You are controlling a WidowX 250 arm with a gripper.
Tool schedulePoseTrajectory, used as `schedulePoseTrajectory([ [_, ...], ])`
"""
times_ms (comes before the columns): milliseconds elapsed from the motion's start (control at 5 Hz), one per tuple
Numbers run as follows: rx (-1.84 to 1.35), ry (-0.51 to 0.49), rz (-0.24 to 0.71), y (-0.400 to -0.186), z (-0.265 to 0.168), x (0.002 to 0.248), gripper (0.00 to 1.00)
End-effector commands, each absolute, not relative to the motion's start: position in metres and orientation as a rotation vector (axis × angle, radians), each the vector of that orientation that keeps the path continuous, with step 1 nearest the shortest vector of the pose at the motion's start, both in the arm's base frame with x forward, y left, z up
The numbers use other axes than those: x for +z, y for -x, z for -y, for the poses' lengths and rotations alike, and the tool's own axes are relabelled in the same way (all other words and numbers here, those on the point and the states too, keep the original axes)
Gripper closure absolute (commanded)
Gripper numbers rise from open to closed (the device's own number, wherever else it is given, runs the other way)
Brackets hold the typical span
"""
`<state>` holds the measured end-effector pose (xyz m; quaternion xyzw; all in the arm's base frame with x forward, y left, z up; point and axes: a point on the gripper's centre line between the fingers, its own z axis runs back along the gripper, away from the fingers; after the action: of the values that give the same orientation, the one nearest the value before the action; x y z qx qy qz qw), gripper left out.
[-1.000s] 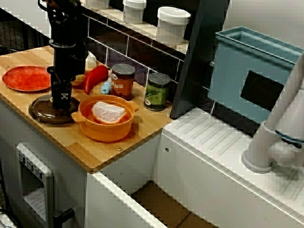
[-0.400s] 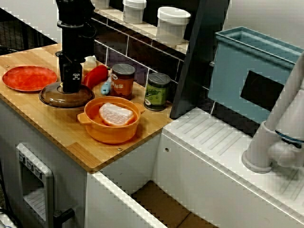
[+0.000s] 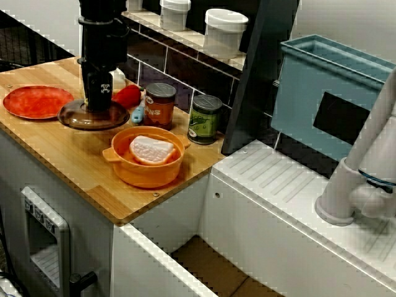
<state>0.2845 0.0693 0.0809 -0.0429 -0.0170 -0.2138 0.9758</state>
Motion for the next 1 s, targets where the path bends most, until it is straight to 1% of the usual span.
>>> schedulePoseTrajectory([
  [0,-0.440,0.069,0.116,-0.292,-0.067,0.111,1.00],
  [400,-0.444,0.124,0.137,-0.296,-0.051,0.132,1.00],
  [600,-0.445,0.142,0.142,-0.298,-0.044,0.139,1.00],
  [800,-0.461,0.147,0.134,-0.297,-0.031,0.136,1.00],
])
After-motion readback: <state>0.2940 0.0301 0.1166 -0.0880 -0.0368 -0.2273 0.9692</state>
